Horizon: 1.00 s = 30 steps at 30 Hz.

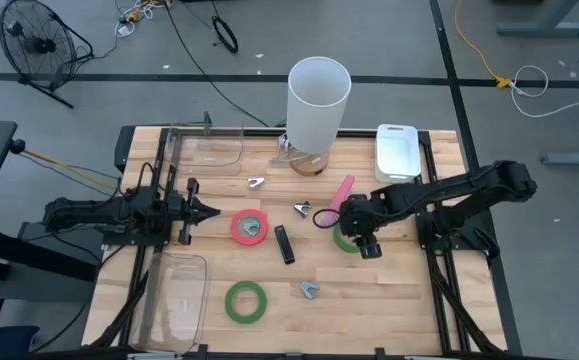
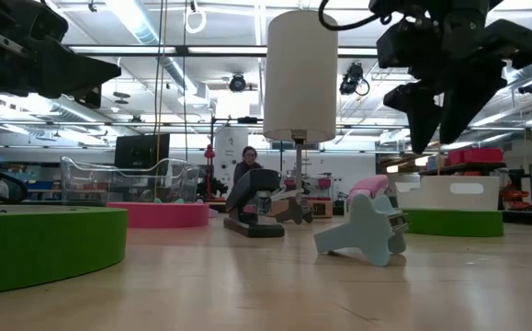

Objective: Pick and place Stapler, Stapler remover, tape
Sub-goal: Put the top green tape into the white bin

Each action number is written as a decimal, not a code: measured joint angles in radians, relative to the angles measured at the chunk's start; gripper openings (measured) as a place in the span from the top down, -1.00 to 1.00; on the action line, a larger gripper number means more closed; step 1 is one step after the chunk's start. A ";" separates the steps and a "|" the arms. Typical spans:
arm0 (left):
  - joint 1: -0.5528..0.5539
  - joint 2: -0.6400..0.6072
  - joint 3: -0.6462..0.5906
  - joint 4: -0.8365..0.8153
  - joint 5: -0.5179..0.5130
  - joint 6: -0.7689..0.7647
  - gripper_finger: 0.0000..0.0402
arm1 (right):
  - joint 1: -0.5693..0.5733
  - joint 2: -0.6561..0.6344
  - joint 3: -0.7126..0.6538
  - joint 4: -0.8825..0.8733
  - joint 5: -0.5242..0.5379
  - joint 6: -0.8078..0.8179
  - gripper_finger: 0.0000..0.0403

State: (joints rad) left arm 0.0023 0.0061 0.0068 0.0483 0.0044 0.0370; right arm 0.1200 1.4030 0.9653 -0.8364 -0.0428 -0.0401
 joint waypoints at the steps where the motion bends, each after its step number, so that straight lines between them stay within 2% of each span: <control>1: 0.000 0.000 0.000 0.000 0.000 0.000 0.99 | 0.000 0.005 0.000 0.001 0.000 0.011 -0.13; 12: 0.000 0.000 0.000 0.000 0.000 0.000 0.99 | 0.000 0.084 0.000 0.035 0.000 0.222 -0.36; 21: 0.000 0.000 0.000 0.000 0.000 0.000 0.99 | 0.003 0.143 0.000 0.091 0.000 0.324 -0.36; 30: 0.000 0.000 0.000 0.000 0.000 0.000 0.99 | 0.003 0.226 0.000 0.134 0.001 0.517 -0.36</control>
State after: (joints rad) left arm 0.0025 0.0062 0.0068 0.0479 0.0044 0.0372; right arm 0.1226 1.6294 0.9653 -0.7027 -0.0422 0.4770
